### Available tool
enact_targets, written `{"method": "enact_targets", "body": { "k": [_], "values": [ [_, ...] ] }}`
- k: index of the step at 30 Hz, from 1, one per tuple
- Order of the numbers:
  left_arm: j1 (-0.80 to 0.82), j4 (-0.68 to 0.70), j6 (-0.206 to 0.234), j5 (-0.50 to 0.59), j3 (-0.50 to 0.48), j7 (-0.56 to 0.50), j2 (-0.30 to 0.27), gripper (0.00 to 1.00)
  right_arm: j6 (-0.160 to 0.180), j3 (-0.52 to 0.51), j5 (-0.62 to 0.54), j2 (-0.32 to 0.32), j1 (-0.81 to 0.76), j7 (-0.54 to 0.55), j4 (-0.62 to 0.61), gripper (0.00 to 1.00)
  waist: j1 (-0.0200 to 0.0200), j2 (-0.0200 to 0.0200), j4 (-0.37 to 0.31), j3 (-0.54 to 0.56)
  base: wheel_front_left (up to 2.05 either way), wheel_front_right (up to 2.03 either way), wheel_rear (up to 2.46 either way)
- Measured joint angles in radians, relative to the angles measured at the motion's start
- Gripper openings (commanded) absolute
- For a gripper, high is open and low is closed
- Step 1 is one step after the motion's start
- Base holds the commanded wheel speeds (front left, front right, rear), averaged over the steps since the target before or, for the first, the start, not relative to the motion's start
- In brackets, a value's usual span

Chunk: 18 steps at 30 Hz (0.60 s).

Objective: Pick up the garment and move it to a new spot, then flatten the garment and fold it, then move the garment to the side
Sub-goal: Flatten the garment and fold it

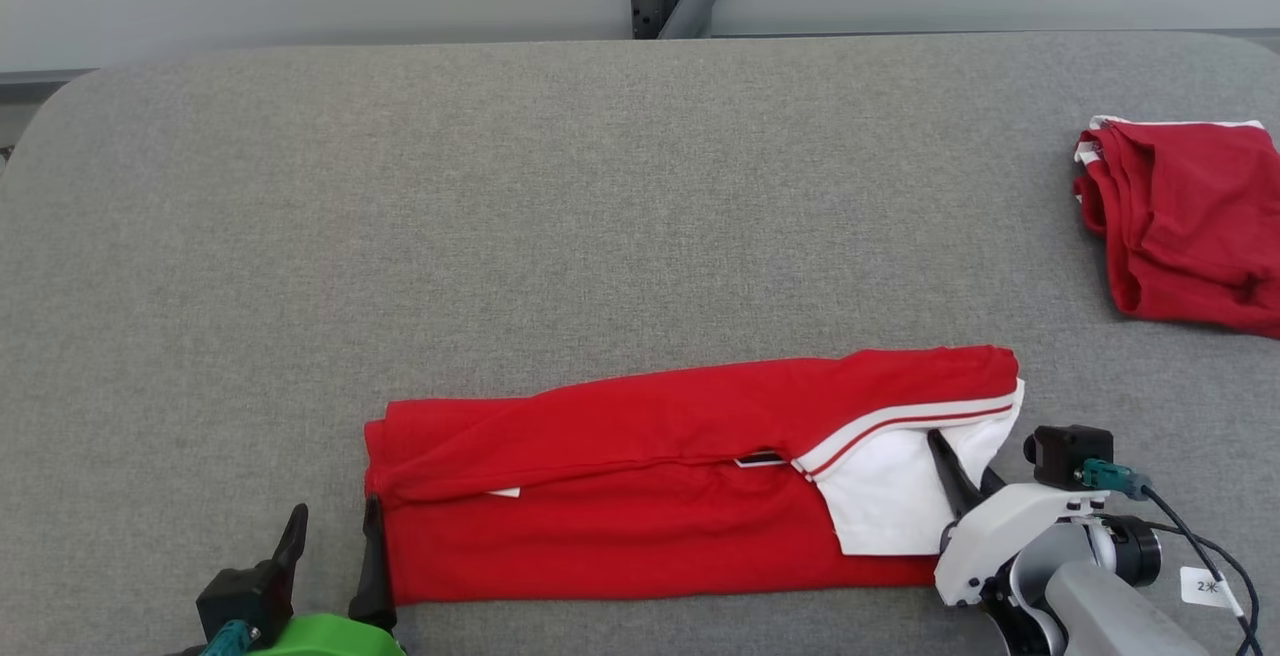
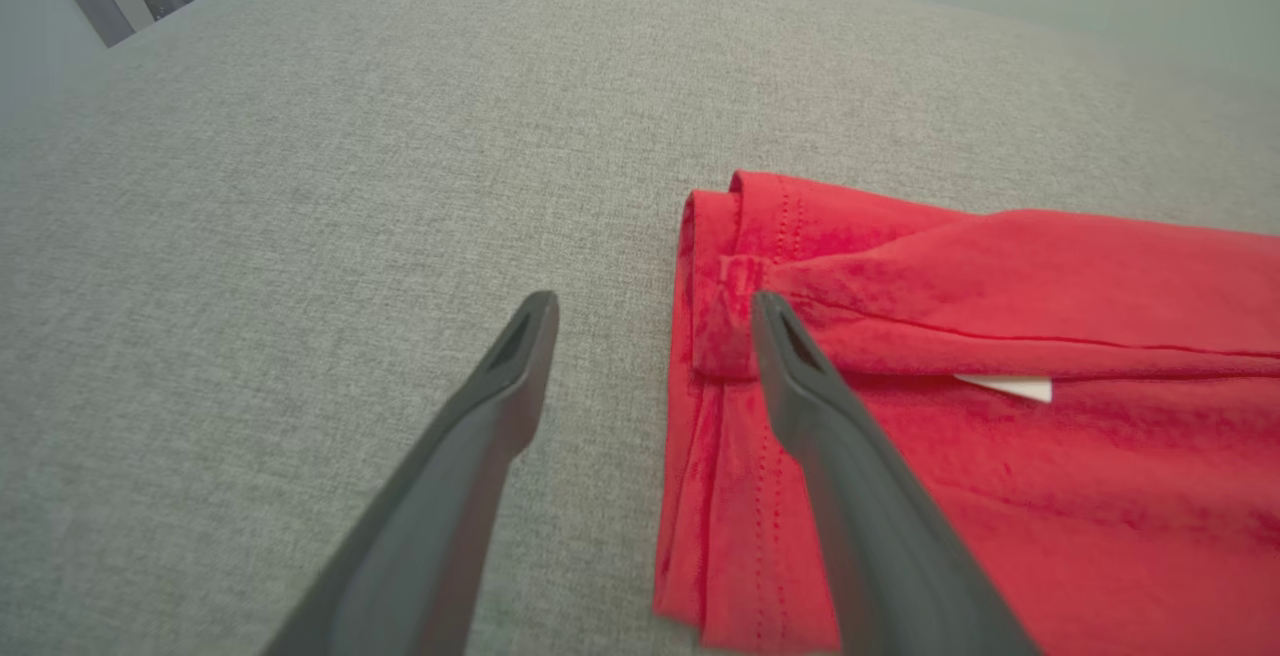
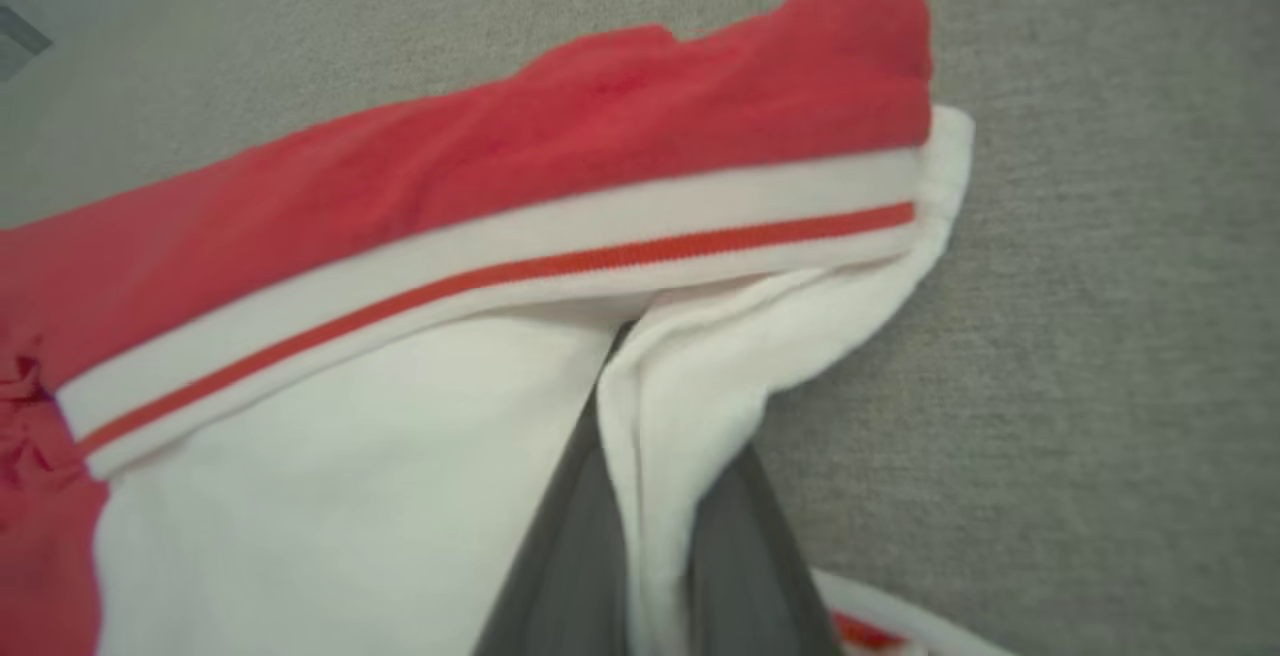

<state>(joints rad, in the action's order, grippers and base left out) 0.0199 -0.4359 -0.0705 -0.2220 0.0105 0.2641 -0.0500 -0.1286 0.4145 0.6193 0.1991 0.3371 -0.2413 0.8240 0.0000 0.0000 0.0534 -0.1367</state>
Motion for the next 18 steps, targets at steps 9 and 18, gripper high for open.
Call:
{"method": "enact_targets", "body": {
  "k": [9, 18],
  "values": [
    [0.003, -0.002, 0.000, -0.008, 0.019, 0.000, 0.000, 1.00, -0.004, -0.116, 0.004, 0.069, 0.051, -0.020, 0.043, 0.00, 0.0000, 0.0000, -0.004, 0.001, 0.00, 0.00, 0.00],
    [-0.009, -0.021, -0.001, -0.023, 0.023, 0.000, 0.000, 1.00, -0.002, -0.146, -0.093, 0.048, 0.006, -0.020, -0.136, 0.00, 0.0000, 0.0000, -0.021, 0.021, 0.00, 0.00, 0.00]
  ]
}}
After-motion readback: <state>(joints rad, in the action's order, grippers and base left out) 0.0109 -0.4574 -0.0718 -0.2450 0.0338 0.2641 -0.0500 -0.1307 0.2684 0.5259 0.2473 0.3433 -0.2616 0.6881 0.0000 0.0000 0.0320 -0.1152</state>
